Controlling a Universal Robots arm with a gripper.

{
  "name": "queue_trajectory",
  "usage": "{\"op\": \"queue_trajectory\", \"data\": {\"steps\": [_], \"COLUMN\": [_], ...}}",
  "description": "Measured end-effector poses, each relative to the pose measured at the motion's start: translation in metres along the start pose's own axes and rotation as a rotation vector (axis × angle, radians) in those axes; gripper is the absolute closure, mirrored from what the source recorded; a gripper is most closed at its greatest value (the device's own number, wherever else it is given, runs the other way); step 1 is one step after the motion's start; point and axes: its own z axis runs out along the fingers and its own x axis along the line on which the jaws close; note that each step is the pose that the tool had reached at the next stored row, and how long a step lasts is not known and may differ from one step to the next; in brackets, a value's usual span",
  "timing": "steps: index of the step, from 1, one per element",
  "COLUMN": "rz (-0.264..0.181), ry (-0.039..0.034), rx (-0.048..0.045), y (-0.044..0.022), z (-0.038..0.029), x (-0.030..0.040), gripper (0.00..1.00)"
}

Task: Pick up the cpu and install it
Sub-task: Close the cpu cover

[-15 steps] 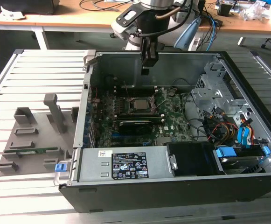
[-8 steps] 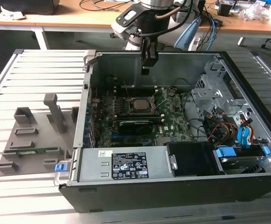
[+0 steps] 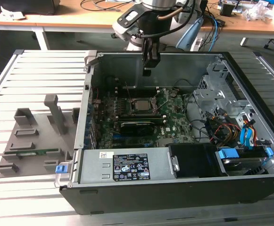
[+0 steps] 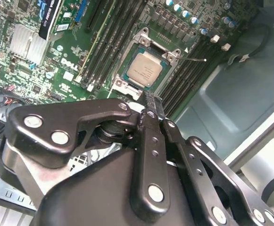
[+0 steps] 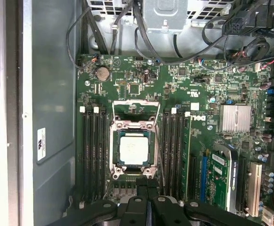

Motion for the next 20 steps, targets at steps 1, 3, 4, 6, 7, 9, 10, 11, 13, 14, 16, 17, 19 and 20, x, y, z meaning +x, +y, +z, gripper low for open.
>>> {"op": "queue_trajectory", "data": {"steps": [1,3,4,6,7,9,10,11,13,14,16,17,19,20], "rz": [-0.001,-0.002,-0.002,-0.002,-0.002,-0.002,-0.002,-0.002,-0.002,-0.002,-0.002,-0.002,-0.002,-0.002], "ry": [0.0217,0.0452,0.0450,0.0450,0.0450,0.0449,0.0449,0.0449,0.0449,0.0449,0.0447,0.0447,0.0445,0.0439], "rx": [-0.0004,-0.0011,-0.0009,-0.0009,-0.0010,-0.0009,-0.0008,-0.0008,-0.0004,0.0000,0.0006,0.0008,0.0013,0.0019], "y": [-0.0001,-0.0002,0.0004,0.0037,0.0051,0.0115,0.0145,0.0158,0.0229,0.0282,0.0354,0.0392,0.0475,0.0545], "z": [0.0002,0.0004,0.0004,0.0004,0.0004,0.0001,0.0000,-0.0001,-0.0004,-0.0006,-0.0009,-0.0011,-0.0014,-0.0017], "x": [-0.0043,-0.0079,-0.0081,-0.0082,-0.0082,-0.0083,-0.0084,-0.0084,-0.0085,-0.0086,-0.0088,-0.0089,-0.0090,-0.0092], "gripper": [0.89,0.89,0.89,0.89,0.89,0.89,0.89,0.89,0.89,0.89,0.89,0.89,0.89,0.89]}}
